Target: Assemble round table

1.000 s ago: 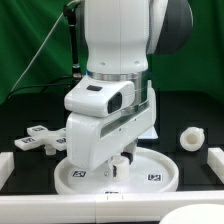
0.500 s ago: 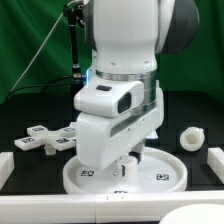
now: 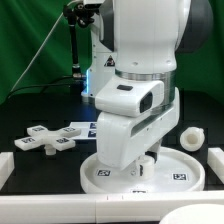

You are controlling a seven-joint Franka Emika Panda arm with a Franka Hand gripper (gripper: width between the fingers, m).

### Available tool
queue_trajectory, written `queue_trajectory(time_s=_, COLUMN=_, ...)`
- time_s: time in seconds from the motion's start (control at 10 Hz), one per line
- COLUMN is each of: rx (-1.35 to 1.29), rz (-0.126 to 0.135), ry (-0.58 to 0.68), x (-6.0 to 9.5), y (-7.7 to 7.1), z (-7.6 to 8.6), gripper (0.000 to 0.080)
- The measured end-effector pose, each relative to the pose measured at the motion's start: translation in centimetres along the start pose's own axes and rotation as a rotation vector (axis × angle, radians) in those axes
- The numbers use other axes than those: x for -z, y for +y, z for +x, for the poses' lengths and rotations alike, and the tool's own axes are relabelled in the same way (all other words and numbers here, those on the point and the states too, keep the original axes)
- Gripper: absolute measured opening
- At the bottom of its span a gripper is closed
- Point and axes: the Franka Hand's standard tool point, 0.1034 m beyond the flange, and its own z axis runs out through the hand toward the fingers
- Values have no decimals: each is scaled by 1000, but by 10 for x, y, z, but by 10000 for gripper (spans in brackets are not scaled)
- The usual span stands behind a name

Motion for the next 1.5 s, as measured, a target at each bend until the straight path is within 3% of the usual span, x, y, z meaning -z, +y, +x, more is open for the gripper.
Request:
queue_trajectory(time_s=0.4, rx=8, rz=-4, ry=6, x=0, y=-13, z=18, gripper=406)
queue_trajectory(time_s=0.7, rx=4, rz=-7, ry=3, x=0, y=-12, z=18, gripper=406)
queue_trajectory(time_s=0.8, rx=4, rz=-7, ry=2, x=0, y=-13, z=18, gripper=459)
queue_trajectory(time_s=0.9, rx=4, rz=-7, ry=2, x=0, y=-13, z=18, gripper=459)
queue_trajectory(time_s=1.0, rx=4, rz=-7, ry=2, x=-1, y=-13, z=18, gripper=587)
queue_trajectory(time_s=1.1, rx=4, rz=-6, ry=2, x=-1, y=-13, z=18, gripper=636)
queue_trajectory(time_s=1.2, rx=3, rz=-7, ry=2, x=0, y=-12, z=17, gripper=636)
queue_trajectory(time_s=1.4, rx=-18, rz=-28, ry=10, x=19, y=-12, z=10, gripper=648)
queue_trajectory(time_s=1.5, rx=-48, rz=-43, ry=21, x=30, y=-23, z=4, gripper=649)
